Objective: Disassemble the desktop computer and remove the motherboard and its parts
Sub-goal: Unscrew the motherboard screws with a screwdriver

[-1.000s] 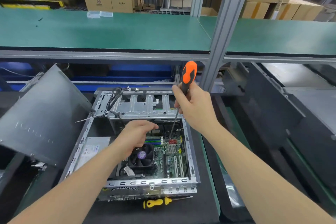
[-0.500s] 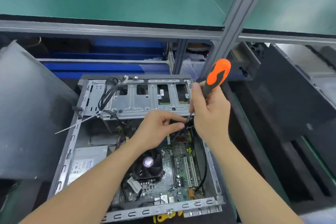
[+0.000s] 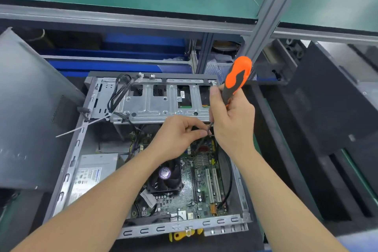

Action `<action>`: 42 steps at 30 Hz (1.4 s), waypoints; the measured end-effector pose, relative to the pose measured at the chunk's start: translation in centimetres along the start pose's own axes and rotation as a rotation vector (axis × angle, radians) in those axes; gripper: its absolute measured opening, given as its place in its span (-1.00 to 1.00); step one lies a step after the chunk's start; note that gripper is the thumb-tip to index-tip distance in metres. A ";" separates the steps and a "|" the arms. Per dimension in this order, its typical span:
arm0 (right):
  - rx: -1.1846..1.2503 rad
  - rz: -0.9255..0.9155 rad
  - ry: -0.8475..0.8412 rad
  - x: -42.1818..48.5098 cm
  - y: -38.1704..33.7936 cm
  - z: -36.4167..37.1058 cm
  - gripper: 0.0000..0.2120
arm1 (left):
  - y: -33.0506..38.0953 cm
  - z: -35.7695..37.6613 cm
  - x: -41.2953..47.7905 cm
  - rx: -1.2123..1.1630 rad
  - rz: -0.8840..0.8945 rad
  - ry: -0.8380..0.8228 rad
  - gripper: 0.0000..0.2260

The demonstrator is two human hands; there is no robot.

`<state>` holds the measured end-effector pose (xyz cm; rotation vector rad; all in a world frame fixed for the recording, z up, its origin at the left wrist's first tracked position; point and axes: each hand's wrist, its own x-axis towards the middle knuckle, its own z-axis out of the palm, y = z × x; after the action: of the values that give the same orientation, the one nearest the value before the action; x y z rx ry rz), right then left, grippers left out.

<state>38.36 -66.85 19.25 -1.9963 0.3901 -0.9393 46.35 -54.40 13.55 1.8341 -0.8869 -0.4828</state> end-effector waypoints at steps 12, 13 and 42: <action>-0.010 -0.011 -0.003 0.1 -0.2 -0.1 -0.81 | 0.1 -0.1 -0.1 0.057 -0.001 0.009 -0.94; -0.006 -0.008 -0.002 0.1 -0.2 -0.1 -0.80 | 0.1 -0.1 -0.1 0.057 -0.001 0.012 -0.94; 0.012 -0.029 -0.186 0.3 -0.5 -1.2 -0.81 | 0.1 -0.5 -0.2 0.103 0.017 -0.048 -0.83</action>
<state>37.68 -67.45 20.16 -2.0626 0.2519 -0.7629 46.55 -53.94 13.86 1.9138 -0.9741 -0.4798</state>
